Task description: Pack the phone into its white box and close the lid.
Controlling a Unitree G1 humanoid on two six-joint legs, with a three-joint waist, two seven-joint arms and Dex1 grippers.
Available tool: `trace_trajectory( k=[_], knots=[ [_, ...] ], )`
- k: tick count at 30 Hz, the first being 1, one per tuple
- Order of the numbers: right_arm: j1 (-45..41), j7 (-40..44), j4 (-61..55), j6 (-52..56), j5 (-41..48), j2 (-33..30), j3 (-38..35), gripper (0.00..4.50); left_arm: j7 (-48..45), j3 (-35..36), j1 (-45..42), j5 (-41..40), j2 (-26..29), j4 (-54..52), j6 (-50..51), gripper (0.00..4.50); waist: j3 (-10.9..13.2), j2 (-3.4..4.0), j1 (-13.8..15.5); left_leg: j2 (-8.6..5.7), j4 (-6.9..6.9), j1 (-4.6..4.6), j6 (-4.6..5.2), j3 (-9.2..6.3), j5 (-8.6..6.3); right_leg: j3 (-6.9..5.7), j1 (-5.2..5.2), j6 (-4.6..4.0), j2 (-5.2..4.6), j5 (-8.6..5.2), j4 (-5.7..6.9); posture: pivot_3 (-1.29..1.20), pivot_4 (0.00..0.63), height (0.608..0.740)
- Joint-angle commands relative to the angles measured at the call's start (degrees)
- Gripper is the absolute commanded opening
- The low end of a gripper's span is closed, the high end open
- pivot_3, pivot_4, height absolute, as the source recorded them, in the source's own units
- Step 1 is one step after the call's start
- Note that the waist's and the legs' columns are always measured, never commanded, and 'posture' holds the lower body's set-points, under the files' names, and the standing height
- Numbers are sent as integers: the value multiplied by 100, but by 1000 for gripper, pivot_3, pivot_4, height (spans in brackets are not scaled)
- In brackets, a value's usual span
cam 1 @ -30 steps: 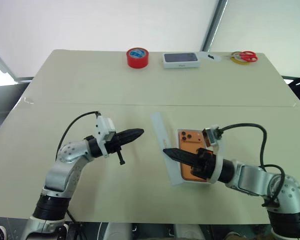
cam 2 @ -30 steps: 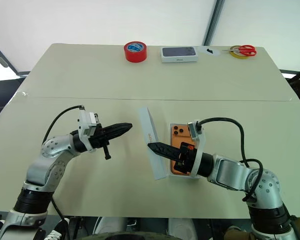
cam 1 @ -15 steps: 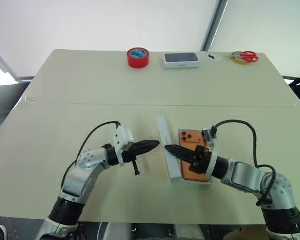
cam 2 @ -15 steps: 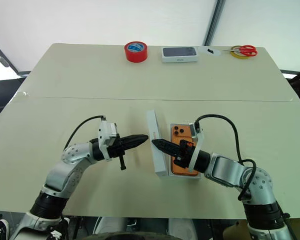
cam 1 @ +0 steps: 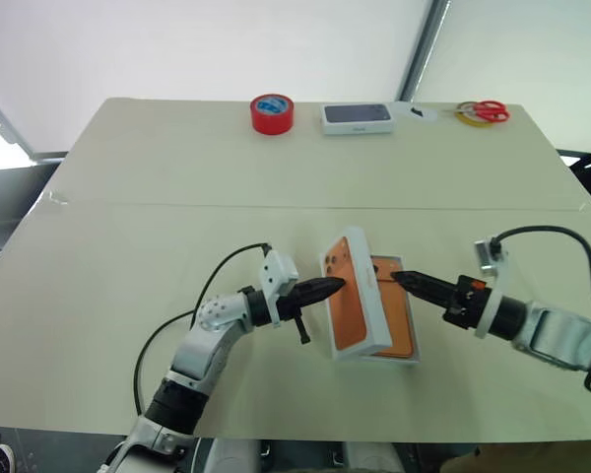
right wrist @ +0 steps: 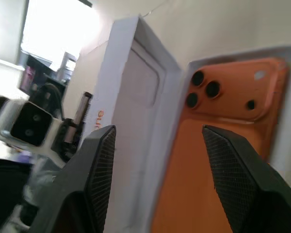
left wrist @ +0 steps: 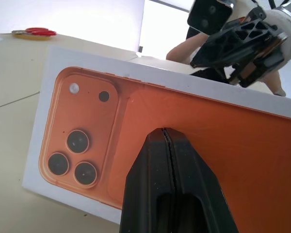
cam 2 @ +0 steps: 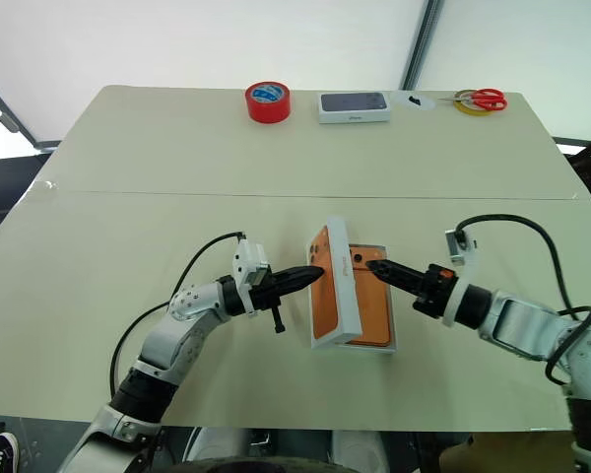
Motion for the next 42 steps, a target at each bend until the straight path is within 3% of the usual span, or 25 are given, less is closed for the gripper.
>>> trace_trajectory(
  k=[1,3,6,10,15,25,36,38,42],
  knots=[
    [-204,535,-143,-811,-1477,66,147,2927,-120,98,-17,-104,143,-93,57,0,0,1,-5,0,-1,0,0,0,0,0,-1,0,1,0,0,0,150,730],
    [-247,740,-131,-1172,-2049,215,197,2927,-171,144,39,-86,275,-132,1,0,0,1,-1,1,-1,0,-1,0,0,0,-2,0,3,0,0,0,150,730],
    [-107,1297,-197,-1789,-3103,192,463,2128,-216,212,125,-66,476,-93,-19,0,0,1,15,1,0,0,-1,0,0,1,-2,0,2,0,0,0,150,730],
    [253,1793,-157,-2683,-4319,160,611,125,-219,212,179,-19,632,-14,14,0,0,1,84,0,1,0,-1,0,1,0,0,0,0,0,0,0,150,730],
    [664,2324,-338,-3049,-4780,195,496,56,-99,-210,-102,583,471,572,-287,0,-1,2,131,-1,5,12,-2,0,1,0,16,0,-1,0,0,0,150,730],
    [597,2706,-245,-3299,-5329,403,528,56,-17,-531,-690,872,-342,1314,-540,0,0,2,124,-3,4,29,-2,-1,0,-1,33,0,-6,0,-2,0,150,730],
    [638,2994,57,-3605,-6125,318,589,56,102,-243,-768,637,-535,1114,-426,0,-1,2,123,-3,4,30,-3,-1,1,-1,34,0,-6,0,-2,0,150,730],
    [585,3115,157,-3819,-6333,281,644,56,166,-508,-748,1161,-324,1239,-783,0,-1,2,123,-3,5,30,-3,-1,1,-1,34,0,-6,0,-2,0,150,730],
    [489,3205,225,-3903,-6572,300,707,56,29,-394,-638,806,-370,1209,-463,0,-1,3,118,-3,4,31,-4,-1,1,-1,34,0,-4,0,-1,0,150,730]
  ],
)
